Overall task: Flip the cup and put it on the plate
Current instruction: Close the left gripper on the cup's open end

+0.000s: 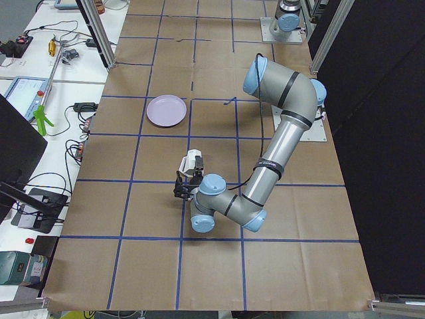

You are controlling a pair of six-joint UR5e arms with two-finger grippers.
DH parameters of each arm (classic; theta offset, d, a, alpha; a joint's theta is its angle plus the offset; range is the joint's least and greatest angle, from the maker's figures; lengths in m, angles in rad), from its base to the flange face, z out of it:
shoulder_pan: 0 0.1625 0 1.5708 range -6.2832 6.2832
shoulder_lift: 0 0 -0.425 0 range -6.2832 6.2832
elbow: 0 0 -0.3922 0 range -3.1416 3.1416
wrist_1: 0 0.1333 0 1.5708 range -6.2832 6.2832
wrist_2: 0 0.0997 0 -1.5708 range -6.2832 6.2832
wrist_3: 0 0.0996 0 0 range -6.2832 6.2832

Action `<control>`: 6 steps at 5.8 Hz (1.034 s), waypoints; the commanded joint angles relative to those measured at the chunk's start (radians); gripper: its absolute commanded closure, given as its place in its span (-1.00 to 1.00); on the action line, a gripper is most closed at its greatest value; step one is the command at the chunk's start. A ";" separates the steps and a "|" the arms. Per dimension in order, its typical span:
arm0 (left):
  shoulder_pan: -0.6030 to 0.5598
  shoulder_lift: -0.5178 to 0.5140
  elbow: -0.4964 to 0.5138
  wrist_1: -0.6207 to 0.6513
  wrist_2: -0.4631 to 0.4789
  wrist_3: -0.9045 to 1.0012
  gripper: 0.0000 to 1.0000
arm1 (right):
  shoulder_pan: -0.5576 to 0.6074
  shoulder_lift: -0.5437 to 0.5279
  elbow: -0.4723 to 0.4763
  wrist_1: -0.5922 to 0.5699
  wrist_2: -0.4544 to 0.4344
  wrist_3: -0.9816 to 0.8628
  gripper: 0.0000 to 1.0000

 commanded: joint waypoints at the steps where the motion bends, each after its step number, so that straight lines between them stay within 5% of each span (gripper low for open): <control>1: -0.007 -0.001 -0.001 -0.001 -0.037 0.002 -0.07 | 0.000 0.000 0.000 0.000 0.000 0.000 -1.00; 2: -0.007 -0.001 -0.002 -0.013 -0.037 0.002 0.68 | 0.000 0.000 0.000 0.000 0.000 0.000 -1.00; 3: -0.007 -0.001 -0.001 -0.029 -0.049 0.002 1.00 | 0.000 0.000 0.000 0.000 0.000 0.000 -1.00; 6: -0.007 0.066 0.007 -0.139 -0.098 -0.028 1.00 | 0.000 0.000 0.000 0.000 0.000 0.000 -1.00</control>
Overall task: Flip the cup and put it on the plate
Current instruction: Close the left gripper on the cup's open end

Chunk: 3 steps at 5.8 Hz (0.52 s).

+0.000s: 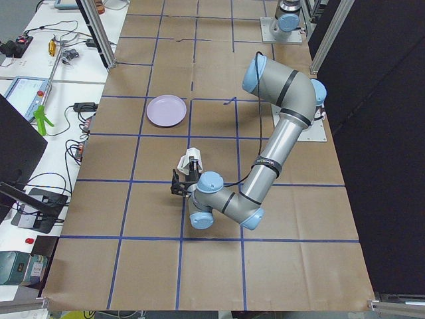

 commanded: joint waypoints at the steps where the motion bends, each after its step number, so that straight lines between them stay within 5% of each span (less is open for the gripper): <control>1: 0.000 0.119 0.004 -0.118 -0.023 -0.068 1.00 | 0.000 0.000 0.000 0.000 0.000 0.000 -1.00; 3: -0.021 0.268 0.004 -0.132 -0.027 -0.235 1.00 | 0.000 0.000 0.000 0.000 0.000 0.000 -1.00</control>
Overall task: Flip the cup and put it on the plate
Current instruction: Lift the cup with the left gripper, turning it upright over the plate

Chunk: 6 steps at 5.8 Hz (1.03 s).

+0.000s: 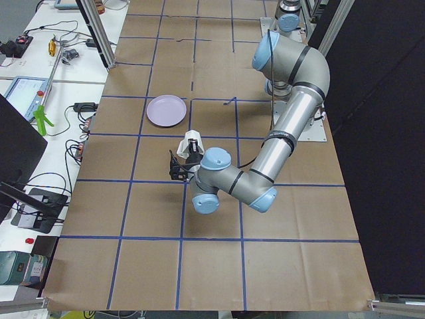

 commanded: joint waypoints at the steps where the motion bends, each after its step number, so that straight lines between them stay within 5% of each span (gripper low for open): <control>1: -0.078 0.146 -0.001 0.035 0.005 -0.191 1.00 | 0.000 0.000 0.000 0.000 0.000 0.000 -1.00; 2: -0.173 0.203 -0.009 0.189 0.020 -0.369 1.00 | 0.000 0.000 0.000 0.000 0.000 0.000 -1.00; 6: -0.731 0.223 -0.034 0.855 0.565 -1.061 1.00 | 0.000 0.000 0.000 0.000 0.000 0.000 -1.00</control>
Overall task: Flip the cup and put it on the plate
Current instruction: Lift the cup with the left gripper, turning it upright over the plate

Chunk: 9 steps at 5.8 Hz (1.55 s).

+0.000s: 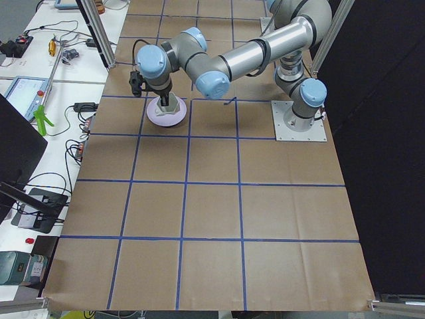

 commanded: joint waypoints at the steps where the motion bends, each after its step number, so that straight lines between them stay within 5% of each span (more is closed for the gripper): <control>1: -0.265 -0.008 -0.082 0.249 0.243 -0.209 1.00 | 0.000 0.000 0.000 0.000 0.000 0.000 -1.00; 3: -0.322 -0.006 -0.316 0.616 0.357 -0.256 1.00 | 0.000 0.000 0.000 0.000 0.000 0.000 -1.00; 7: -0.354 -0.110 -0.394 0.716 0.360 -0.264 1.00 | 0.000 0.000 0.000 0.000 0.000 0.000 -1.00; 8: -0.360 -0.115 -0.394 0.721 0.363 -0.262 0.76 | 0.000 0.000 0.000 0.000 0.000 0.000 -1.00; 9: -0.358 -0.110 -0.380 0.707 0.367 -0.262 -0.80 | 0.000 0.000 0.000 0.000 0.000 0.000 -1.00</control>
